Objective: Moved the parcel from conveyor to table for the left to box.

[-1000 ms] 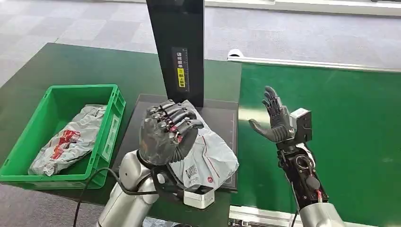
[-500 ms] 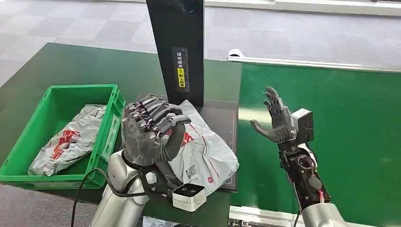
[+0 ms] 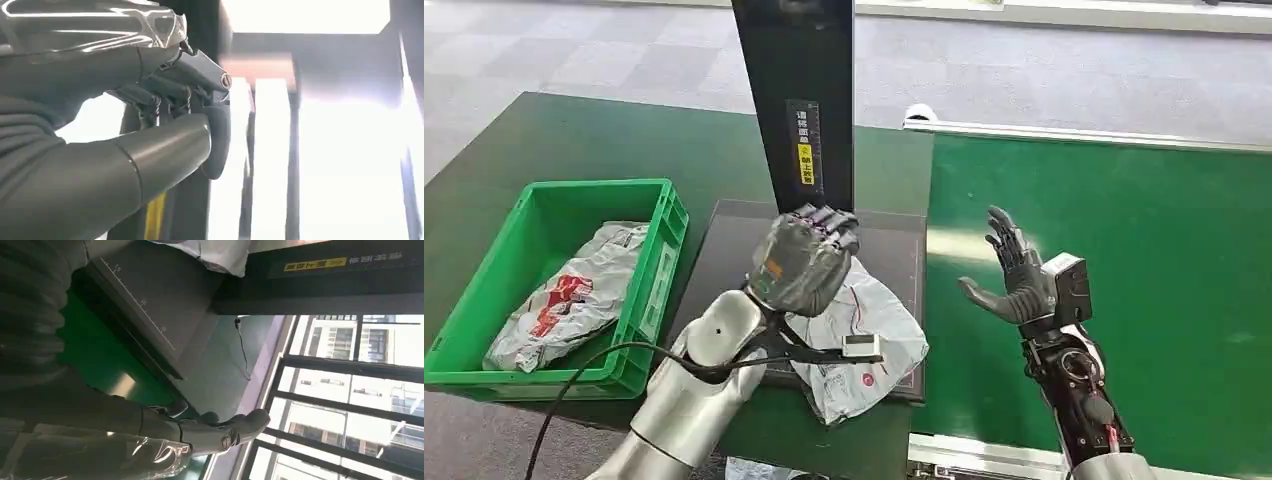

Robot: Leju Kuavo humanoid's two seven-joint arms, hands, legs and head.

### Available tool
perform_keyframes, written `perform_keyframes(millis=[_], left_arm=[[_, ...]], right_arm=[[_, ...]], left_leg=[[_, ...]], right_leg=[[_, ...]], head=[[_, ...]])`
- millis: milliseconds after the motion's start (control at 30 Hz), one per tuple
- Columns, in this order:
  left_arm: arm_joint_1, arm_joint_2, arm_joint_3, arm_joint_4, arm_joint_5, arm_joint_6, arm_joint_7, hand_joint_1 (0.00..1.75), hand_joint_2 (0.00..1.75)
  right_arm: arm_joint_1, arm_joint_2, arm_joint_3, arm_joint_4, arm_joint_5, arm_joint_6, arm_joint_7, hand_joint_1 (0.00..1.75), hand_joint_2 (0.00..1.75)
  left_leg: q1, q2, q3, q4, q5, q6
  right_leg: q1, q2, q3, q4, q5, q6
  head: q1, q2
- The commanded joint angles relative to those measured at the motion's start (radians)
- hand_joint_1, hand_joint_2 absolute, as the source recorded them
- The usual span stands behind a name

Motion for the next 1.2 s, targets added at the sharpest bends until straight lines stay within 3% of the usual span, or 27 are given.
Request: perform_keyframes(millis=[33,367,467,567,667,767,967,1067,1100,1133,1200], left_arm=[[-0.233,0.095,-0.129,0.576,0.083,-0.351,0.188,0.00,1.75],[-0.239,0.098,-0.133,0.572,0.085,-0.356,0.191,0.00,1.75],[-0.257,0.158,-0.132,0.535,0.096,-0.371,0.227,0.00,1.75],[-0.302,0.169,-0.133,0.543,0.097,-0.409,0.251,0.00,1.75],[-0.332,0.177,-0.111,0.552,0.088,-0.413,0.363,0.00,1.75],[-0.312,0.199,-0.091,0.522,0.102,-0.403,0.371,0.00,1.75],[-0.268,0.211,-0.095,0.481,0.119,-0.397,0.342,0.00,1.75],[-0.277,0.199,-0.124,0.482,0.152,-0.406,0.234,0.03,1.75],[-0.277,0.197,-0.129,0.475,0.165,-0.404,0.199,1.43,1.75],[-0.278,0.196,-0.142,0.461,0.184,-0.408,0.160,1.71,1.75],[-0.278,0.197,-0.160,0.432,0.200,-0.405,0.127,1.75,1.75]], right_arm=[[-0.008,0.041,-0.033,0.043,0.081,-0.002,-0.003,0.00,1.75],[-0.020,0.046,-0.034,0.052,0.089,-0.003,0.000,0.00,1.75],[-0.072,0.079,-0.026,0.092,0.122,0.002,0.005,0.00,1.75],[-0.108,0.090,-0.028,0.123,0.125,0.000,0.015,0.00,1.75],[-0.085,0.092,-0.038,0.111,0.125,-0.001,0.012,0.00,1.75],[-0.063,0.086,-0.044,0.093,0.132,-0.001,0.007,0.00,1.75],[-0.028,0.080,-0.057,0.054,0.137,0.002,0.009,0.00,1.75],[-0.024,0.077,-0.062,0.046,0.140,0.008,0.013,0.00,1.75],[-0.026,0.076,-0.062,0.047,0.140,0.009,0.013,0.00,1.75],[-0.029,0.073,-0.061,0.048,0.140,0.013,0.013,0.00,1.75],[-0.033,0.069,-0.062,0.046,0.136,0.019,0.014,0.00,1.75]], left_leg=[[0.000,-0.001,0.004,-0.004,0.001,0.001],[0.000,0.001,0.002,-0.002,0.000,0.001],[0.000,0.004,0.002,-0.002,0.000,0.000],[0.000,0.006,0.002,0.000,0.000,0.000],[0.000,0.005,0.002,-0.002,0.001,0.000],[0.001,0.002,0.004,-0.002,0.002,-0.001],[0.001,0.001,0.005,-0.002,0.001,0.000],[0.000,0.000,0.004,-0.002,0.001,0.000],[0.000,-0.001,0.003,-0.001,0.001,0.000],[0.000,0.000,0.003,-0.002,0.002,0.000],[0.000,-0.001,0.003,-0.002,0.002,0.000]], right_leg=[[0.000,-0.001,0.004,-0.004,0.001,0.000],[0.000,0.003,0.002,-0.001,0.001,0.000],[0.000,0.005,0.002,-0.001,0.001,0.000],[0.000,0.007,0.000,0.001,0.002,-0.001],[0.000,0.006,0.002,0.000,0.003,-0.001],[0.001,0.002,0.004,-0.001,0.002,-0.002],[0.001,0.002,0.005,0.000,0.001,-0.001],[0.001,0.001,0.004,-0.001,0.001,-0.001],[0.000,0.000,0.004,0.000,0.000,-0.001],[0.001,0.001,0.003,0.000,0.001,-0.001],[0.000,0.000,0.003,0.000,0.001,-0.001]], head=[[0.000,0.000],[0.000,0.000],[0.000,0.000],[0.000,0.000],[0.000,0.000],[0.000,0.000],[0.000,0.000],[0.000,0.000],[0.000,0.000],[0.000,0.000],[0.000,0.000]])
